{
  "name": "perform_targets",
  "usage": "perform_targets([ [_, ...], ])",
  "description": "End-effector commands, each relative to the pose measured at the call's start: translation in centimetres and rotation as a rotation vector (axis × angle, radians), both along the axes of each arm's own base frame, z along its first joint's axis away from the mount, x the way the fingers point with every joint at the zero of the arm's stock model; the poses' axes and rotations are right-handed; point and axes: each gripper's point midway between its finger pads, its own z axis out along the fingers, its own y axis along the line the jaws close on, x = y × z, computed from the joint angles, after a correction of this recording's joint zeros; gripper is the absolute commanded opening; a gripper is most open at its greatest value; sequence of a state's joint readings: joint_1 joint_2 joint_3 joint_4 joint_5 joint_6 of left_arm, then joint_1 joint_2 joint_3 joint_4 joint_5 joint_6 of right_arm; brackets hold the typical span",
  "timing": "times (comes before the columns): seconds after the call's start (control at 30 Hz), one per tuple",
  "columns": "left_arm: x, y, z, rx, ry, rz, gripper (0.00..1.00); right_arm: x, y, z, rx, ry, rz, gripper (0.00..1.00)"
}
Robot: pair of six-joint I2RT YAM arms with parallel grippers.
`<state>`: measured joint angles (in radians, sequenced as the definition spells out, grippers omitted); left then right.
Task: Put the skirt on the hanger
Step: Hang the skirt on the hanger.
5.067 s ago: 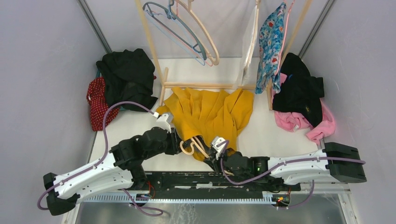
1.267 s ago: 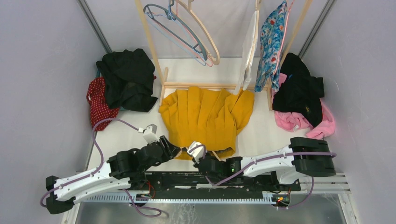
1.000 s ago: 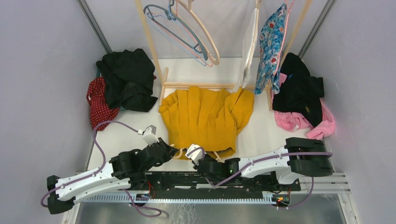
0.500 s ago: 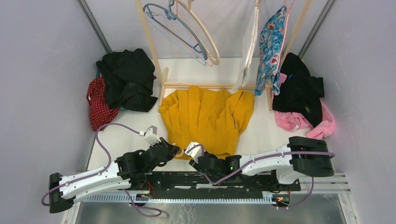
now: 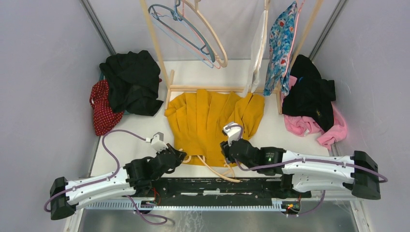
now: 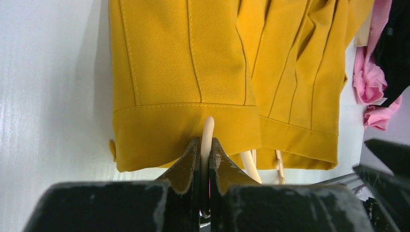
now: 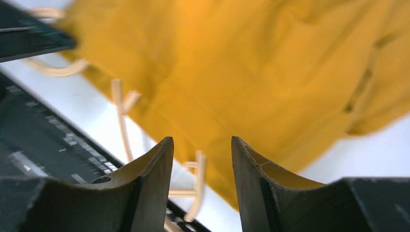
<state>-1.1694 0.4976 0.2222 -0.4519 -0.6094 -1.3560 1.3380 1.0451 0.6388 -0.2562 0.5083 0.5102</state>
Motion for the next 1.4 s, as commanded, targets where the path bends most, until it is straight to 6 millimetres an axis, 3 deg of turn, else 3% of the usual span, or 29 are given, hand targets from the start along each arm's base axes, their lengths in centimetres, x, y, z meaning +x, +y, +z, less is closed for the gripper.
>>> perform_targets([
  [0.0,0.4,1.9,-2.0,0.081,-0.013,0.054,0.03,1.3,-5.2,-3.0,-0.142,0.082,-0.15,0.54],
  [0.2,0.5,1.8,-1.5,0.081,-0.028,0.046,0.03,0.7,-5.0,-4.0,-0.163,0.131,-0.122,0.55],
  [0.63,1.7,1.1,3.3,0.1,-0.108,0.036,0.03,0.1,-6.9,-4.7,-0.195,0.143,-0.147,0.58],
  [0.93,2.2,0.6,3.3,0.106,-0.125,0.041,0.03,0.5,-7.2,-5.7,-0.268,0.125,-0.188,0.57],
  [1.03,2.6,0.3,3.6,0.077,-0.163,0.044,0.03,0.8,-7.5,-6.3,-0.318,0.118,-0.224,0.52],
  [1.17,3.3,0.0,4.7,0.014,-0.242,0.06,0.03,0.9,-7.4,-7.0,-0.312,0.132,-0.261,0.3],
  [1.37,4.3,-0.2,6.0,-0.052,-0.348,0.091,0.03,-0.1,-7.9,-6.8,-0.22,0.162,-0.278,0.1],
])
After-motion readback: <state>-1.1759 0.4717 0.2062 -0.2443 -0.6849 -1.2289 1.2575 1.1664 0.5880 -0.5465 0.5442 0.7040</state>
